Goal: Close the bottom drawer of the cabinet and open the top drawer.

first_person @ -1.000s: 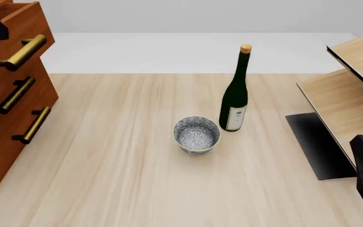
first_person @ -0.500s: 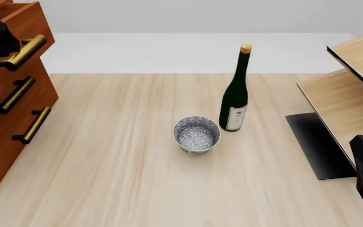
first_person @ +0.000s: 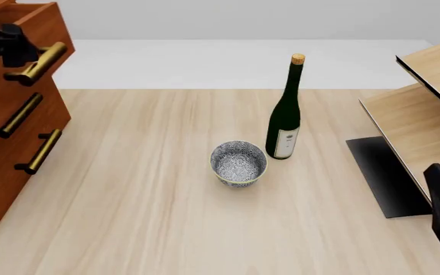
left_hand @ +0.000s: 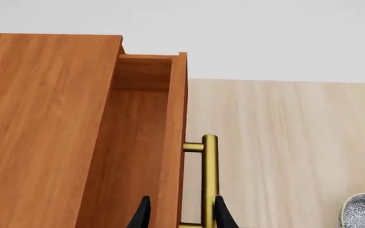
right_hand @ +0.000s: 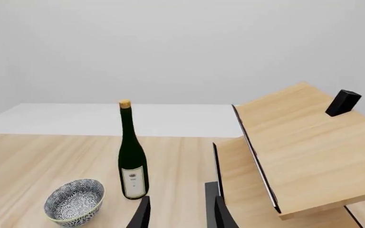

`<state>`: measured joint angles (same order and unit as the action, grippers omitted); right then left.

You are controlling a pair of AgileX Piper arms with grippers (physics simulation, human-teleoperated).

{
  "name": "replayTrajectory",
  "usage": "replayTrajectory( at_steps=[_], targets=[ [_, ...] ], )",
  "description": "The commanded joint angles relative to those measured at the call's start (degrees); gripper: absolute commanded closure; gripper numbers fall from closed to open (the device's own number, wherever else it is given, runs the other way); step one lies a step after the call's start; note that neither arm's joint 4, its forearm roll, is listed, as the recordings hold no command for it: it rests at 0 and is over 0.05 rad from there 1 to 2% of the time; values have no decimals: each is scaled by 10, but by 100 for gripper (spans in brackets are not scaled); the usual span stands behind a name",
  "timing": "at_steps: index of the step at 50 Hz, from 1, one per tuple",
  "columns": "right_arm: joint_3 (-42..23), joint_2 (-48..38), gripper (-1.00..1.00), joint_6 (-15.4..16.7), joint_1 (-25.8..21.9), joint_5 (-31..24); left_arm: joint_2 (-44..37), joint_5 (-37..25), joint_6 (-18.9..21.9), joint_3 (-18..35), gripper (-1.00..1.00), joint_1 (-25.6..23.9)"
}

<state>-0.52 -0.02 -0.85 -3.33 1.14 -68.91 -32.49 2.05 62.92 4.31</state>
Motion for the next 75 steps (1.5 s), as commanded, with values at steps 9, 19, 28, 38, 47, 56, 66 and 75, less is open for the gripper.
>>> replayTrajectory(
  at_steps=[9,19,28,38,47,56,66,75],
  targets=[
    [-1,0,-100,-1,1,0,-22,0,-20,-13,-100,-48],
    [-1,0,-100,-2,2,0,-33,11,-26,-20,-100,-70],
    [-1,0,-100,-3,3,0,-40,17,-34,-24,-100,-100],
    [-1,0,-100,-3,3,0,-47,21,-51,-28,-100,-138],
    [-1,0,-100,-3,4,0,-58,31,-58,-30,-100,-153],
    [0,0,-100,-3,2,0,-73,44,-69,-33,-100,-168],
    [0,0,-100,-2,1,0,-83,52,-79,-38,-100,-178],
    [0,0,-100,-1,0,0,-85,50,-91,-33,-100,-197]
  ],
)
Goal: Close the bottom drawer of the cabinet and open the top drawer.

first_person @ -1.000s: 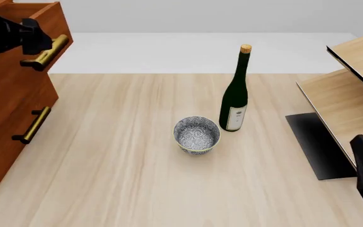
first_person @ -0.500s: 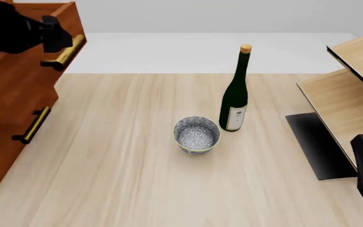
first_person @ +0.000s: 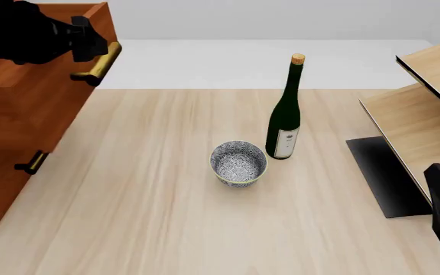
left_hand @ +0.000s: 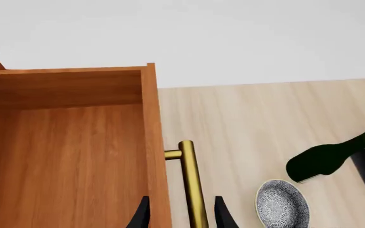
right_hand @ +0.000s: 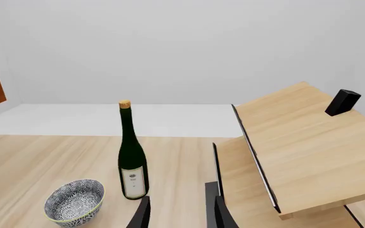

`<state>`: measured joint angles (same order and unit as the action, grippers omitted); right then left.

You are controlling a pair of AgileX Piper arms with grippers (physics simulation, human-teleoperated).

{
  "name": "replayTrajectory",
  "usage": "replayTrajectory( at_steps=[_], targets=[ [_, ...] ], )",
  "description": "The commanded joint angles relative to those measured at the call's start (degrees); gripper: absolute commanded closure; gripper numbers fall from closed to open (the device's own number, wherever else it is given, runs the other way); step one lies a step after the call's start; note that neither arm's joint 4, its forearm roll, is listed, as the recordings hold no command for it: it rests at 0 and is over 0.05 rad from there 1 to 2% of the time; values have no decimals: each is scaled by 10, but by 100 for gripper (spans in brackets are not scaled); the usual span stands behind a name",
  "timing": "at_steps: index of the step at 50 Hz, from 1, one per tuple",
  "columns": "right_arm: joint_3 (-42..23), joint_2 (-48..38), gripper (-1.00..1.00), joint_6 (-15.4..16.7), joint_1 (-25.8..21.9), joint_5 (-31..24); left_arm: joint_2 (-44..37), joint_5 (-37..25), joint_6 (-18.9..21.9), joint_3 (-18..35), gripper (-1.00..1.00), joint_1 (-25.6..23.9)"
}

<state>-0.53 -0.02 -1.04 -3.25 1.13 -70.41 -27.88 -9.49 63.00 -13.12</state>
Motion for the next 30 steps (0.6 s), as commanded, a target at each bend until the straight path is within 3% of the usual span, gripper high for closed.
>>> replayTrajectory(
  at_steps=[1,30],
  targets=[
    [0,0,-100,0,-1,0,-70,4,23,-34,-100,-27],
    [0,0,-100,-2,1,0,-74,12,-20,-30,-100,-101]
  ],
)
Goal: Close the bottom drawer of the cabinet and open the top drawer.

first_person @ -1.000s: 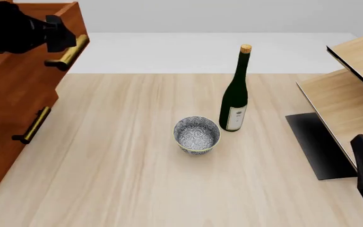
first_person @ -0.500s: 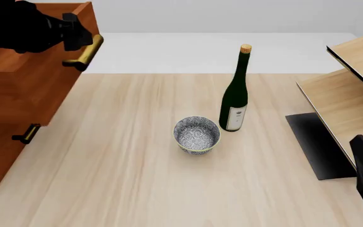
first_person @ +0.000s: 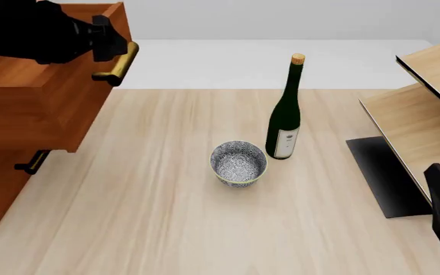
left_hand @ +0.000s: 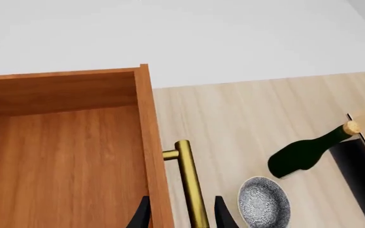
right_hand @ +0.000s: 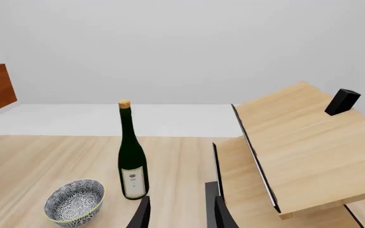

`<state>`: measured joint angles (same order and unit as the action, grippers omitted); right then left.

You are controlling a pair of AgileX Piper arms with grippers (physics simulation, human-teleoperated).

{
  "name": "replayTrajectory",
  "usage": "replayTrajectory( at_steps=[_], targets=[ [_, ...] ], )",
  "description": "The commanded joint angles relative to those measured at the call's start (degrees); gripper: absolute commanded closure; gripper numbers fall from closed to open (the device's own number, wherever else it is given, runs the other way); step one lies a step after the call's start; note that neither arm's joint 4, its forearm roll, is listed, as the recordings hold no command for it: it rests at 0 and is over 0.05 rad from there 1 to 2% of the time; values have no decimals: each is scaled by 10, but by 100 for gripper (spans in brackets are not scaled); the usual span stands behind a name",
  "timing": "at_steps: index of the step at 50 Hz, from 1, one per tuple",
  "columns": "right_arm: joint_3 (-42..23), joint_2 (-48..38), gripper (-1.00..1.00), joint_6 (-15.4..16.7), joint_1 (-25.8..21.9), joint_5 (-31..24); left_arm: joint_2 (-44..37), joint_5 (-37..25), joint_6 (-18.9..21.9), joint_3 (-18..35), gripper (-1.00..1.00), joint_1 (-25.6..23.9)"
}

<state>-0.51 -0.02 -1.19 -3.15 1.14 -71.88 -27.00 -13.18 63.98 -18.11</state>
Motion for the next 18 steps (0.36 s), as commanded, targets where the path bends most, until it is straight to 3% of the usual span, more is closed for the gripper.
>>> replayTrajectory(
  at_steps=[1,12,18],
  targets=[
    [0,0,-100,-1,-1,0,-60,3,9,-40,-100,-59],
    [0,0,-100,-1,-1,0,-52,3,5,-37,-100,-73],
    [1,0,-100,0,-4,0,7,-1,-12,-29,-100,-87]
  ],
)
